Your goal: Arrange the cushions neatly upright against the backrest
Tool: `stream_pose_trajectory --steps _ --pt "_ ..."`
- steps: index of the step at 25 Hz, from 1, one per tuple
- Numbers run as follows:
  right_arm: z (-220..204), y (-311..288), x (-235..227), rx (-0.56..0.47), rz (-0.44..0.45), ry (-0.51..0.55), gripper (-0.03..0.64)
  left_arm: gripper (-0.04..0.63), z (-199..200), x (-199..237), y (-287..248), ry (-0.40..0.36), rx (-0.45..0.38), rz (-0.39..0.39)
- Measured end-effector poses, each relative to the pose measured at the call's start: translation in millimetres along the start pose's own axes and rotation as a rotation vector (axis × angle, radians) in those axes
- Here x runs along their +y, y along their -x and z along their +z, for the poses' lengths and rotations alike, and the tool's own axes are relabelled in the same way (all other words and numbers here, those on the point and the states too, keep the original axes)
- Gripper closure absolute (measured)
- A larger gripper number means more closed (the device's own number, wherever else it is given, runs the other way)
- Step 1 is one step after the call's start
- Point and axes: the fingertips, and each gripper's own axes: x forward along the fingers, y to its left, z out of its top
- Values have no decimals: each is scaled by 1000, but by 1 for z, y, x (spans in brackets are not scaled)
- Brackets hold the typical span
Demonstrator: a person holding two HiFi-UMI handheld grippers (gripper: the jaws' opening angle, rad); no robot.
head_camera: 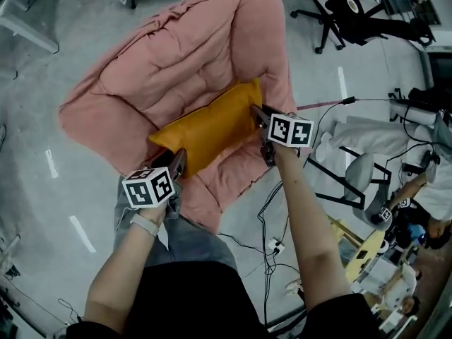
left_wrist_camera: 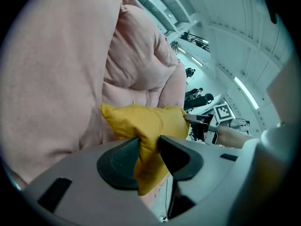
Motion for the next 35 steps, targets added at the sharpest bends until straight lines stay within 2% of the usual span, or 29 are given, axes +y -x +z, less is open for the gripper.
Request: stream_pose_trajectory --steps 4,9,13,19,26,35 --pt "12 -29 6 27 -5 27 502 449 11 19 -12 5 0 37" --pt "28 -60 12 58 -19 92 499 449 19 32 -22 61 -9 21" --pt "35 -79 12 86 -32 159 490 448 20 41 -34 82 -9 44" --pt "38 -102 13 113 -50 178 473 448 29 54 -42 81 -4 78" --pt "35 -119 19 53 -65 196 449 448 31 69 -48 74 -14 107" --pt "39 -132 18 43 -81 194 437 446 37 79 -58 55 -15 127"
